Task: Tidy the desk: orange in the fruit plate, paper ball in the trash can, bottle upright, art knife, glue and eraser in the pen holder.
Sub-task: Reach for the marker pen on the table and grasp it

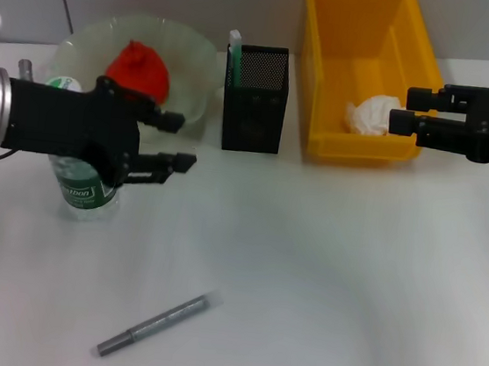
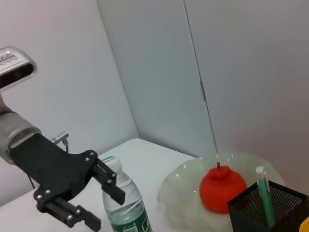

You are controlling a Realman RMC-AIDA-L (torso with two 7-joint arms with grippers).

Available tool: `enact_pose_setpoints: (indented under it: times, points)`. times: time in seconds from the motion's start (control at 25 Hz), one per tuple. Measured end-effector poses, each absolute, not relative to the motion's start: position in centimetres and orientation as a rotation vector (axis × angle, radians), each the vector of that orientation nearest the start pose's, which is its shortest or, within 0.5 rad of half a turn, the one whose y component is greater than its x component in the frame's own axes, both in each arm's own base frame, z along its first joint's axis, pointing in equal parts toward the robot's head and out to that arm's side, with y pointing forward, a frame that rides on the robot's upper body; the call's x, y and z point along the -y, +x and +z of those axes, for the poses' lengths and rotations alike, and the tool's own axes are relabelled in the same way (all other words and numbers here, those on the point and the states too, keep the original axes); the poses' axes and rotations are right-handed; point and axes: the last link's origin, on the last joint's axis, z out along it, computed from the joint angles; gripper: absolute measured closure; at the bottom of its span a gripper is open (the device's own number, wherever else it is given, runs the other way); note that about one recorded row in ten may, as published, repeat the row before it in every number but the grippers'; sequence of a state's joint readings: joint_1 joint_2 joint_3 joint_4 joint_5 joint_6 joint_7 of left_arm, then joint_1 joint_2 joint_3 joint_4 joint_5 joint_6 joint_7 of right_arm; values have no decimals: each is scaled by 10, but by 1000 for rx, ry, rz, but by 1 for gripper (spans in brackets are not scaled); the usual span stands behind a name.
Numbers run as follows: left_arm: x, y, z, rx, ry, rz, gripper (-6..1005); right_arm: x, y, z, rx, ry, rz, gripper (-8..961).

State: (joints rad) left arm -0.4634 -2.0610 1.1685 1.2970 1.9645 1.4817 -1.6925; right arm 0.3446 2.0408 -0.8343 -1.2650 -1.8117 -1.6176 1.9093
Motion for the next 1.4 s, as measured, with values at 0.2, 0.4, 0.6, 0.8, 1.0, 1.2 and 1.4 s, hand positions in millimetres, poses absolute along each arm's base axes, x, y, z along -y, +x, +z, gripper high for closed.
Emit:
enact_pose_setpoints:
  times: [0.2,0.4,0.6,0.8,1.0,1.2,1.4]
  points:
    - [-347,-165,20,185,-2867,-202,540,-312,227,100,-573,-2696,640,427]
    - [-349,-168,17,213,-2855,-217,540,-293,240,94,-496,-2828,518,427]
    - [-356,-173,12,257,-2818,-226,540,-282,262,74,-533,-2904,347,428]
    - [-363,-173,7,270,-2796,-238,541,-280,261,71,-503,-2910,376,429]
    - [-367,-176,3,280,-2776,-240,541,-286,242,79,-401,-2876,547,434]
    - [-369,-176,-3,291,-2784,-239,541,-301,218,107,-476,-2741,771,436]
    - [-371,-178,-5,280,-2778,-235,541,-308,199,131,-480,-2663,888,437]
